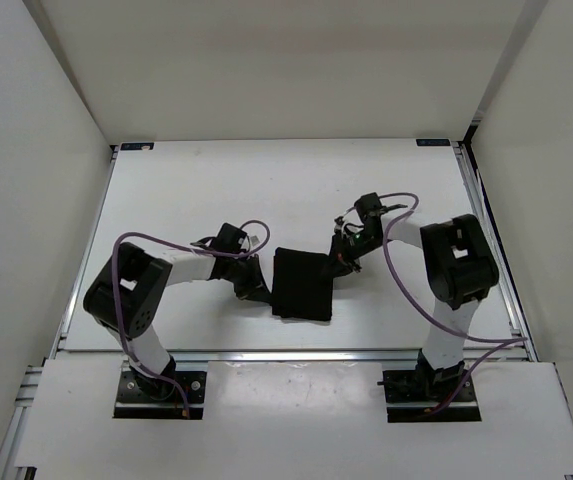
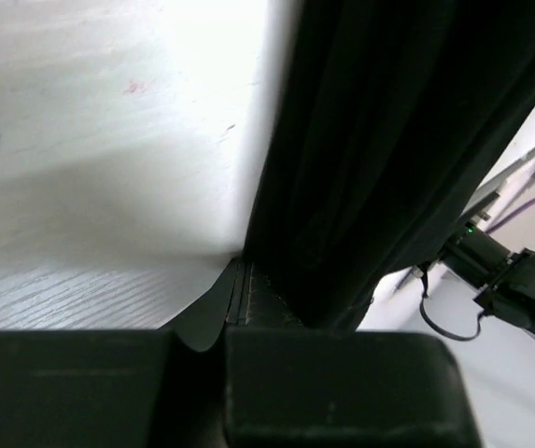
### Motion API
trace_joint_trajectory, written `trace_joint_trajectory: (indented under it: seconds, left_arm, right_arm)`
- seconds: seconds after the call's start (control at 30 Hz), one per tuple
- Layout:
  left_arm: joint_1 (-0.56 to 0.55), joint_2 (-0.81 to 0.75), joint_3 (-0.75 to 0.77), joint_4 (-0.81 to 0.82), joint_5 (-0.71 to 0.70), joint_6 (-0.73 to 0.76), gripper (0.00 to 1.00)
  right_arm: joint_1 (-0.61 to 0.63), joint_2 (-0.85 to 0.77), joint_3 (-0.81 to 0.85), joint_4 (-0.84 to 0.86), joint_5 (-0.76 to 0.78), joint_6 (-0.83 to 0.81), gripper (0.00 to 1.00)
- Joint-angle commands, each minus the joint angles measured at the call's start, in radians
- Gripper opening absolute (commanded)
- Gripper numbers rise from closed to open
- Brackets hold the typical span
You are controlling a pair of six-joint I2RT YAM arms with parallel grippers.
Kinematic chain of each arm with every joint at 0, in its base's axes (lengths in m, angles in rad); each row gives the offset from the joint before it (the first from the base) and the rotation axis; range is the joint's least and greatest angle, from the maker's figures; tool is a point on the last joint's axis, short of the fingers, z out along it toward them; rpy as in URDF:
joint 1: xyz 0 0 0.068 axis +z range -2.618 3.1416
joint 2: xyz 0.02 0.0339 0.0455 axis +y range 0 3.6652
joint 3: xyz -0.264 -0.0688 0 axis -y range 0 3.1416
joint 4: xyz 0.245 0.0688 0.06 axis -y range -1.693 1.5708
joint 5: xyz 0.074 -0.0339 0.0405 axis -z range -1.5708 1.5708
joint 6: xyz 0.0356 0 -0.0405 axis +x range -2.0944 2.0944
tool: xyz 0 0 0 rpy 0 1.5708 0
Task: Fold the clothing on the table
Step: Fold the skirt
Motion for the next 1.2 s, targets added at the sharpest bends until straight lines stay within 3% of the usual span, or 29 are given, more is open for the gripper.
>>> trace_joint_trajectory:
  seconds: [0.0, 0.2, 0.33, 0.5, 0.6, 0.67, 0.7, 0.77, 0.83, 0.93, 1.0, 1.03, 1.07, 1.1, 1.13, 1.17]
  left_arm:
    - [-0.009, -0.018, 0.028, 0.016, -0.079, 0.028, 0.0]
    - [0.009, -0.08, 0.034, -0.073, -0.159, 0.064, 0.0]
    - [0.032, -0.181, 0.091, -0.189, -0.258, 0.144, 0.0]
    - [0.09, -0.265, 0.108, -0.32, -0.346, 0.23, 0.01]
    - [0.092, -0.322, 0.086, -0.373, -0.416, 0.279, 0.21]
    - [0.096, -0.363, 0.053, -0.416, -0.461, 0.285, 0.58]
    - [0.106, -0.385, 0.042, -0.424, -0.482, 0.296, 0.71]
    - [0.138, -0.448, -0.01, -0.427, -0.472, 0.293, 0.74]
    - [0.204, -0.486, -0.045, -0.413, -0.411, 0.304, 0.73]
    - [0.212, -0.514, -0.055, -0.407, -0.334, 0.305, 0.64]
    - [0.181, -0.509, -0.046, -0.394, -0.334, 0.292, 0.5]
    - [0.169, -0.506, -0.047, -0.395, -0.334, 0.284, 0.42]
    - [0.163, -0.503, -0.047, -0.377, -0.32, 0.272, 0.27]
    - [0.159, -0.503, -0.055, -0.375, -0.311, 0.259, 0.14]
    - [0.168, -0.5, -0.058, -0.369, -0.309, 0.25, 0.06]
    - [0.169, -0.496, -0.061, -0.363, -0.304, 0.249, 0.04]
  right_arm:
    - [0.014, 0.054, -0.003, -0.011, 0.0, -0.01, 0.0]
    - [0.029, 0.085, 0.04, -0.081, 0.072, -0.041, 0.0]
    - [0.019, 0.012, 0.084, -0.132, 0.153, -0.046, 0.0]
    - [-0.04, -0.148, 0.065, -0.187, 0.253, -0.061, 0.12]
    - [-0.063, -0.241, 0.008, -0.23, 0.32, -0.073, 0.2]
    - [-0.076, -0.31, -0.05, -0.224, 0.363, -0.066, 0.26]
    - [-0.089, -0.364, -0.111, -0.21, 0.392, -0.053, 0.32]
    - [-0.11, -0.454, -0.216, -0.157, 0.396, -0.024, 0.48]
    - [-0.141, -0.548, -0.288, -0.1, 0.339, -0.013, 0.59]
    - [-0.109, -0.574, -0.293, -0.086, 0.311, -0.038, 0.54]
    - [-0.048, -0.535, -0.252, -0.084, 0.321, -0.059, 0.32]
    - [-0.009, -0.49, -0.211, -0.094, 0.336, -0.07, 0.08]
    - [0.011, -0.443, -0.18, -0.098, 0.339, -0.078, 0.01]
    - [0.049, -0.417, -0.142, -0.095, 0.34, -0.081, 0.01]
    - [0.089, -0.363, -0.121, -0.085, 0.357, -0.09, 0.0]
    - [0.106, -0.31, -0.094, -0.083, 0.363, -0.102, 0.0]
